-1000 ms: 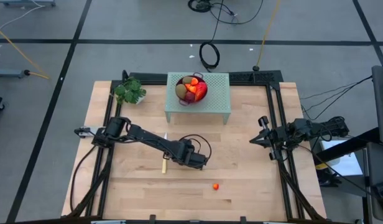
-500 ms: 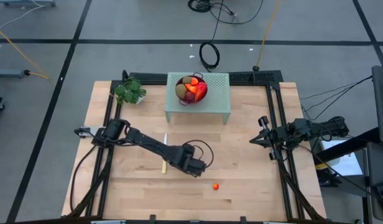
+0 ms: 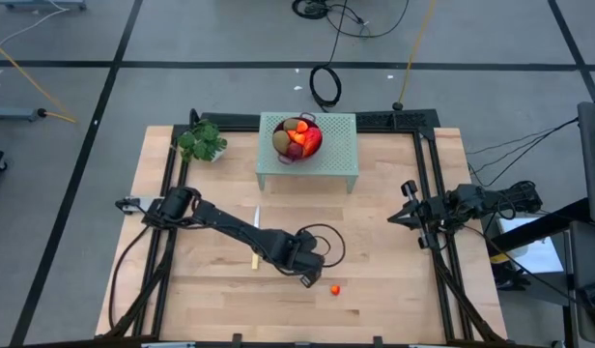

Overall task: Pick & Place Fruit
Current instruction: Put the pear into the strainer bowl on the shelf

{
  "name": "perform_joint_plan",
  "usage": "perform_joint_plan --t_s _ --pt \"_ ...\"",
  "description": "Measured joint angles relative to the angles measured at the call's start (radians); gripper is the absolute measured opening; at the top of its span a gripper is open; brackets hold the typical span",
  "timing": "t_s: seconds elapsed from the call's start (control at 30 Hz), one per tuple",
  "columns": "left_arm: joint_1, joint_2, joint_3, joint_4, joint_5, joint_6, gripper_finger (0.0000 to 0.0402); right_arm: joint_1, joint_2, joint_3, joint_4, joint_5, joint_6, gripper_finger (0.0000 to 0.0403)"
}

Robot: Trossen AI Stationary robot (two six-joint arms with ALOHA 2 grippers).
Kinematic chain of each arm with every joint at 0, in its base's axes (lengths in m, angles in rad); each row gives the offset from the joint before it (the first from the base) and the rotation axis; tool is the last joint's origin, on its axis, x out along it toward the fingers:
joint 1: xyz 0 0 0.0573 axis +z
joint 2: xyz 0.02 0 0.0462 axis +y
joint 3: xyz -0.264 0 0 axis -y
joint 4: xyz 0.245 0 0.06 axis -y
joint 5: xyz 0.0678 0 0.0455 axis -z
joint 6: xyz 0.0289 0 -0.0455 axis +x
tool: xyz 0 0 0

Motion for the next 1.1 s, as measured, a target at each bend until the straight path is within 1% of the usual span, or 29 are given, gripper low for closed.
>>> perform_joint_plan --t_s 0.1,0.2,0.37,0.53,0.73,0.83,0.97,1.03,1.1 --pt "0.008 -0.021 0.049 0.002 -0.029 0.063 0.0055 0.0 0.0 0.0 0.0 0.0 0.0 0.0004" --pt "0.019 -0.063 0.09 0.006 -0.092 0.143 0.0053 0.0 0.0 0.0 -0.001 0.0 0.0 0.0004" --pt "0.042 -0.16 0.127 0.003 -0.278 0.223 0.0059 0.0 0.001 0.0 -0.008 0.0 0.0 0.0004" --pt "0.077 -0.284 0.128 -0.001 -0.467 0.29 0.006 0.0 0.001 0.0 -0.008 0.0 0.0 0.0004" --pt "0.151 -0.409 0.128 0.005 -0.619 0.434 0.0061 0.0 0.001 0.0 -0.008 0.0 0.0 0.0004" --pt "0.209 -0.443 0.128 0.01 -0.655 0.522 0.0062 0.0 0.001 0.0 -0.008 0.0 0.0 0.0004" --pt "0.302 -0.462 0.128 0.031 -0.666 0.633 0.0062 0.0 0.001 0.0 -0.008 0.0 0.0 0.0004" --pt "0.351 -0.46 0.128 0.047 -0.637 0.698 0.0062 0.0 0.001 0.0 -0.008 0.0 0.0 0.0004" --pt "0.401 -0.456 0.128 0.072 -0.569 0.755 0.0062 0.0 0.001 0.0 -0.011 0.0 0.0 0.0004"
